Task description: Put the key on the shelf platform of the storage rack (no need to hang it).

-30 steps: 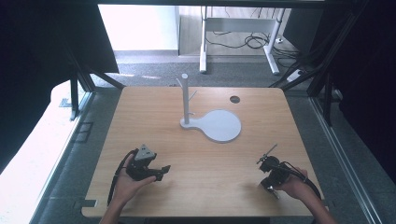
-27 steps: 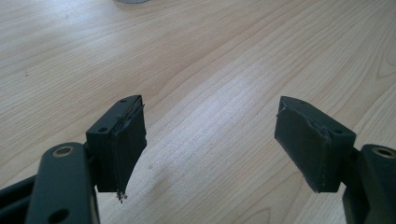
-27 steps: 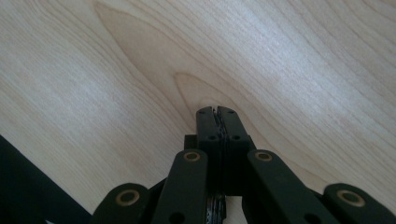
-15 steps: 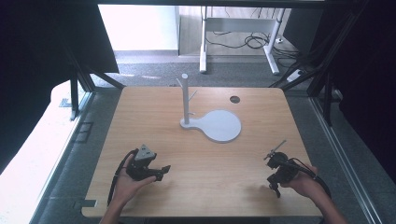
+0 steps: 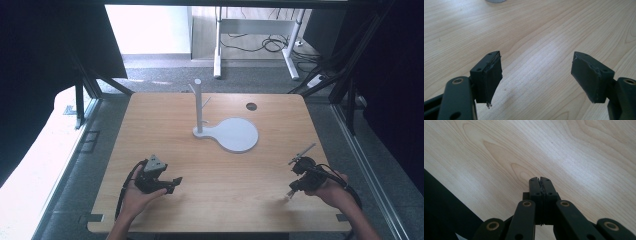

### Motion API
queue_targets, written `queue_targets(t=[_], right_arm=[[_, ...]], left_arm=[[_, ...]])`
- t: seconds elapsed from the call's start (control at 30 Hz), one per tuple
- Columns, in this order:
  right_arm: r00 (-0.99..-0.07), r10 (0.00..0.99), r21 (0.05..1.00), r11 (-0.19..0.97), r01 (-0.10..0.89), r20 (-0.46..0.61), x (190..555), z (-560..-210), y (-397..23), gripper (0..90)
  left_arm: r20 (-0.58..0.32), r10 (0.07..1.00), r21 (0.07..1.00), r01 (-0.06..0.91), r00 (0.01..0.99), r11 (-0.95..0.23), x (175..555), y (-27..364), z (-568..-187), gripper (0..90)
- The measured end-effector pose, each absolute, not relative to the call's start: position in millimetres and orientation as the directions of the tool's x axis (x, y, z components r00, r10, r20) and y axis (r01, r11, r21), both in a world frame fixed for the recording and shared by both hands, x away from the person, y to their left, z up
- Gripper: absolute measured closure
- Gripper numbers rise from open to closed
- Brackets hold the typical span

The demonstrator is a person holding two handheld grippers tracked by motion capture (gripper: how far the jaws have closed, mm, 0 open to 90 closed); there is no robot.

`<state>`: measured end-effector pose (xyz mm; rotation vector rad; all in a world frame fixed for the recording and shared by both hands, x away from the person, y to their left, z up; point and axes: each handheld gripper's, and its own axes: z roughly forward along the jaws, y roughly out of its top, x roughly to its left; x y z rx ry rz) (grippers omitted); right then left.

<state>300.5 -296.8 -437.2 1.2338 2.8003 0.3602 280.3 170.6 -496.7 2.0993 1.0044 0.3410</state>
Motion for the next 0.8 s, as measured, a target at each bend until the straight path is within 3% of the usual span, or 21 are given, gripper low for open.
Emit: queue_targets(t=[0.8], right_arm=[[-0.685, 0.728, 0.278, 0.652, 0.706, 0.033, 315, -416, -288, 89.0]], left_arm=[[-0.081, 0.753, 0.741, 0.545, 0.653, -0.393, 280, 171, -496, 25.0]])
